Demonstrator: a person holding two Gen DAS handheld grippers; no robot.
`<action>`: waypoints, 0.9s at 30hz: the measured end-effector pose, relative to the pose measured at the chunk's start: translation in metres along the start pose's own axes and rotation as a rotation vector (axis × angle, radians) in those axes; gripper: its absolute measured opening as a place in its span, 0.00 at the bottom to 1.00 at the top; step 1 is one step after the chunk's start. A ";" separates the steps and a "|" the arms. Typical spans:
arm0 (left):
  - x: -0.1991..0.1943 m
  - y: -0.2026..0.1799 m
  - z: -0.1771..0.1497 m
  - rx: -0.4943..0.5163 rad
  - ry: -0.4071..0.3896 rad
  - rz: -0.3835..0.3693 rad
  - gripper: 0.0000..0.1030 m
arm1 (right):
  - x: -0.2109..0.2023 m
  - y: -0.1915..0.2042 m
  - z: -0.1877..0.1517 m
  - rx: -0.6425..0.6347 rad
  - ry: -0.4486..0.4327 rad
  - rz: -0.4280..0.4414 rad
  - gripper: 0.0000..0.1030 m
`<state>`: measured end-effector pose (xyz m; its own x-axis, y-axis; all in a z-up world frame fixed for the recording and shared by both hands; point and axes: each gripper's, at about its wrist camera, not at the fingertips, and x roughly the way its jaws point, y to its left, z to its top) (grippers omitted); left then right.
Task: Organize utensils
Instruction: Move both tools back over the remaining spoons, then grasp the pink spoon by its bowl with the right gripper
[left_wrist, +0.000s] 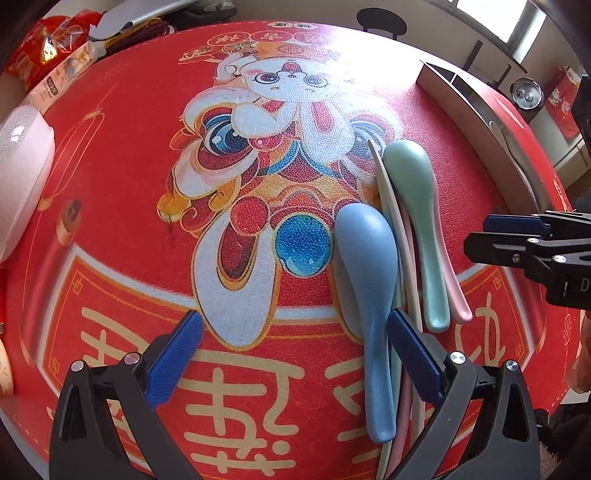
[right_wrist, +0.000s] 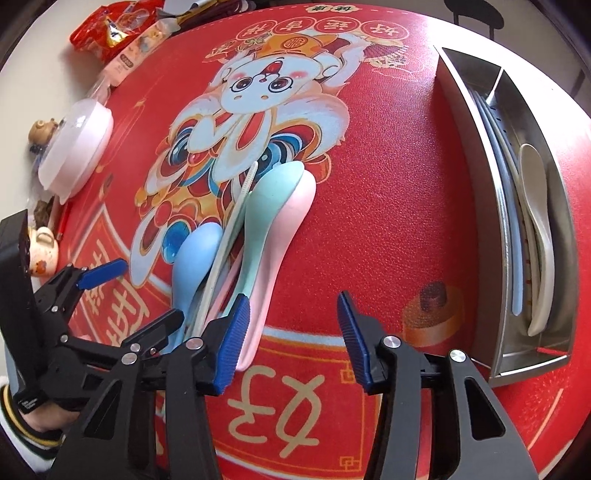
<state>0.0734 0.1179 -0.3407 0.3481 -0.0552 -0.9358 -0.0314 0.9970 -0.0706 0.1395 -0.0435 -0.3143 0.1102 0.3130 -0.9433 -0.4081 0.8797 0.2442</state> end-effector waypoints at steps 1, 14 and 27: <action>0.000 0.001 0.001 0.001 -0.002 0.003 0.94 | 0.002 0.000 0.002 -0.003 0.002 -0.003 0.40; 0.007 0.009 0.012 -0.007 -0.020 0.014 0.94 | 0.021 0.013 0.022 -0.053 0.009 -0.041 0.38; 0.008 0.013 0.014 -0.014 -0.030 0.019 0.95 | 0.024 0.018 0.025 -0.101 -0.006 -0.054 0.09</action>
<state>0.0884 0.1310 -0.3441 0.3751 -0.0340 -0.9264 -0.0517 0.9970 -0.0576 0.1579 -0.0113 -0.3272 0.1400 0.2689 -0.9529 -0.4910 0.8546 0.1690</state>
